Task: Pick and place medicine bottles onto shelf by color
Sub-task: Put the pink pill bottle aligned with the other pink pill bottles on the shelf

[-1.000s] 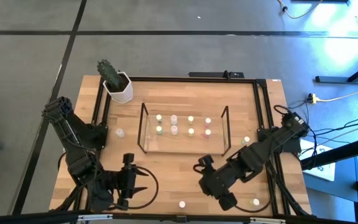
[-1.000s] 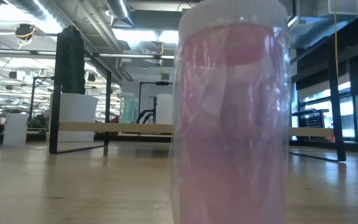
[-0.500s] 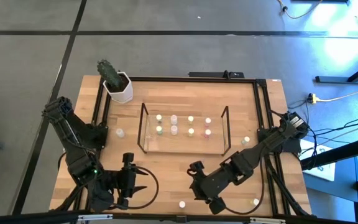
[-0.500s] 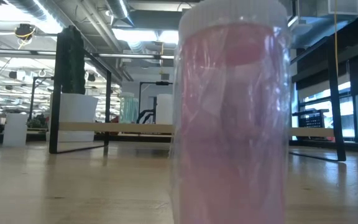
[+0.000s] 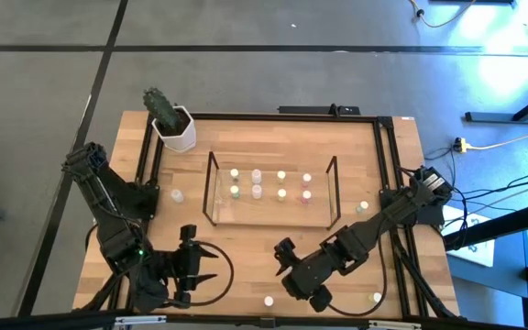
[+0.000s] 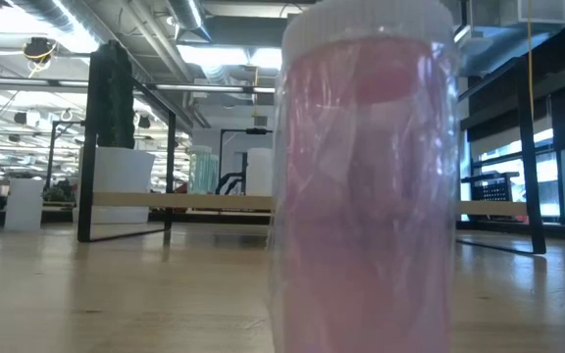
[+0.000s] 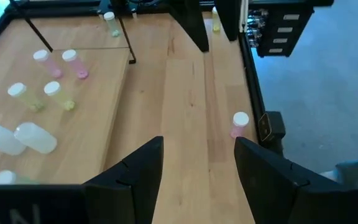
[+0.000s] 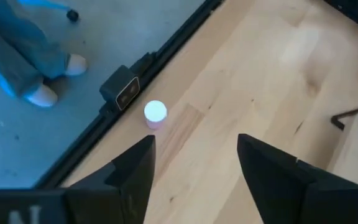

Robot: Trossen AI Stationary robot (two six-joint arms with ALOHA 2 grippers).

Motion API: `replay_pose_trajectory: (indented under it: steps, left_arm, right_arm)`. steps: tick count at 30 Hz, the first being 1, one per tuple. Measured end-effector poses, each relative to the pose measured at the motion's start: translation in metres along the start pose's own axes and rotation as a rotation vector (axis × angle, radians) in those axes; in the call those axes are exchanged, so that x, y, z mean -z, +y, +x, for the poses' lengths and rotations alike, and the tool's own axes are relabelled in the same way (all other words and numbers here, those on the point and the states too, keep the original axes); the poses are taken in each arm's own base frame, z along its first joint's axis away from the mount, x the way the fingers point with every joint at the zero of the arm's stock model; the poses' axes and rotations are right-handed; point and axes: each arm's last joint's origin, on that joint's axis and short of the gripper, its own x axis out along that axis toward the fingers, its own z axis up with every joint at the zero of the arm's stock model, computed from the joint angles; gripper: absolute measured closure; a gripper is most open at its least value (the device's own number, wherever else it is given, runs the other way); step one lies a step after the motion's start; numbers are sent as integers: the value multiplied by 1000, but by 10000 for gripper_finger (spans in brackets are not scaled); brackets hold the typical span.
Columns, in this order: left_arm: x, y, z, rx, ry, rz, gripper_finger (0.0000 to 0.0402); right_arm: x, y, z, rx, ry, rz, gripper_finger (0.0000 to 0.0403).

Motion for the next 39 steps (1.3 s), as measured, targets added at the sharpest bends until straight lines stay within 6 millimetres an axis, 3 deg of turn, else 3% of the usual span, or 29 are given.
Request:
replay_pose_trajectory:
  steps: [5,13,27,39]
  left_arm:
    - [0,0,0,-2,-2,-31,210]
    - [0,0,0,-3,-2,-5,210]
    - [1,1,0,-11,7,10,211]
    - [1,1,0,-11,8,10,211]
  right_arm:
    - [1,3,20,-43,2,-139,151]
    - [-4,9,59,-159,-115,-211,156]
    - [18,7,122,-165,-34,-267,157]
    - [26,5,134,-179,-5,-262,157]
